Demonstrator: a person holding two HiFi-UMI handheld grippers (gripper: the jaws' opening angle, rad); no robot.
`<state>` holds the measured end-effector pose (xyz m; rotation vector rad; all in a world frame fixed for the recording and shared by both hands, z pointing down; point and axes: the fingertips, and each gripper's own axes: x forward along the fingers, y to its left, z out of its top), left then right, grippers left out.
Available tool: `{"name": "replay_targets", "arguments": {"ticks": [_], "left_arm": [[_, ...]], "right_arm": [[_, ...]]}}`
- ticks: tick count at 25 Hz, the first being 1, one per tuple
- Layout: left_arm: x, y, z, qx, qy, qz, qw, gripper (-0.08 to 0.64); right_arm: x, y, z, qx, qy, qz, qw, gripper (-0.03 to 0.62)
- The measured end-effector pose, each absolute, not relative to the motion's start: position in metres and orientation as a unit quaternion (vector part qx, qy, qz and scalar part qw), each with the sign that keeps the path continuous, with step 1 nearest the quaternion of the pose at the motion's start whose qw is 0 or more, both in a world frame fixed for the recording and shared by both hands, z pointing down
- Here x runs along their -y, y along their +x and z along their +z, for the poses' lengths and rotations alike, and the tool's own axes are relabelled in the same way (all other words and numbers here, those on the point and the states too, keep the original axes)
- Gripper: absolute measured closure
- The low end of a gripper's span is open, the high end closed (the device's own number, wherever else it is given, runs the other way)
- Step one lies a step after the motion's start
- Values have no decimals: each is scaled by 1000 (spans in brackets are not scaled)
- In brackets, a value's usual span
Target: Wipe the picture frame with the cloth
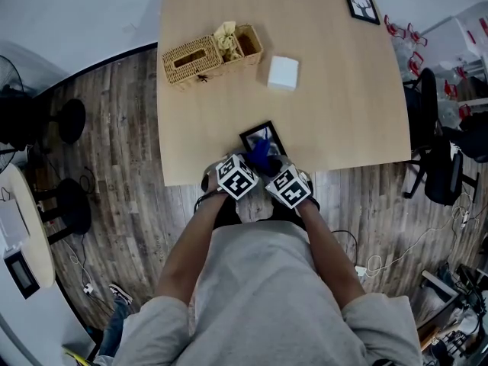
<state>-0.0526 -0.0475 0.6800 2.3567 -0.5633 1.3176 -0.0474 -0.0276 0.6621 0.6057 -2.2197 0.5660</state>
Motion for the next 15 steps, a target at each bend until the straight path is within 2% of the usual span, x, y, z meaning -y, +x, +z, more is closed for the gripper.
{"name": "replay_targets", "arguments": {"ticks": [15], "left_arm": [[49, -52, 679, 205, 837, 466, 200, 506]], "right_arm": [[3, -51, 662, 878, 213, 212, 371, 485]]}}
